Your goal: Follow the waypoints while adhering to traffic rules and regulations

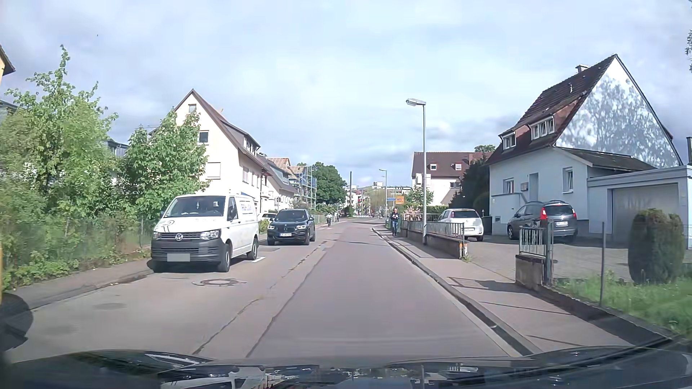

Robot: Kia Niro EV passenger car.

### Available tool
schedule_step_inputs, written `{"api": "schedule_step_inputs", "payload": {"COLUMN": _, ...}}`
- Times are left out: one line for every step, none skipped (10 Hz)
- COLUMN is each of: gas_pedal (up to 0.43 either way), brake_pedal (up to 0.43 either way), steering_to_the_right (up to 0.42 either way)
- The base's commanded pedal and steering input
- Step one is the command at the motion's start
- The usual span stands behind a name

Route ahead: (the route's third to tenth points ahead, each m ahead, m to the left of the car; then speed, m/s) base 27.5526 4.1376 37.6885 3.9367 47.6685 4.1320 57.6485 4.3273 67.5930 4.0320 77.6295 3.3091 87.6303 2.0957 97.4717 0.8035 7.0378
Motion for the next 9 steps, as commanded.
{"api": "schedule_step_inputs", "payload": {"gas_pedal": 0.047, "brake_pedal": 0.000, "steering_to_the_right": 0.000}}
{"api": "schedule_step_inputs", "payload": {"gas_pedal": 0.047, "brake_pedal": 0.000, "steering_to_the_right": 0.000}}
{"api": "schedule_step_inputs", "payload": {"gas_pedal": 0.047, "brake_pedal": 0.000, "steering_to_the_right": 0.000}}
{"api": "schedule_step_inputs", "payload": {"gas_pedal": 0.047, "brake_pedal": 0.000, "steering_to_the_right": 0.000}}
{"api": "schedule_step_inputs", "payload": {"gas_pedal": 0.047, "brake_pedal": 0.000, "steering_to_the_right": 0.000}}
{"api": "schedule_step_inputs", "payload": {"gas_pedal": 0.047, "brake_pedal": 0.000, "steering_to_the_right": 0.000}}
{"api": "schedule_step_inputs", "payload": {"gas_pedal": 0.047, "brake_pedal": 0.000, "steering_to_the_right": 0.000}}
{"api": "schedule_step_inputs", "payload": {"gas_pedal": 0.047, "brake_pedal": 0.000, "steering_to_the_right": 0.000}}
{"api": "schedule_step_inputs", "payload": {"gas_pedal": 0.047, "brake_pedal": 0.000, "steering_to_the_right": 0.000}}
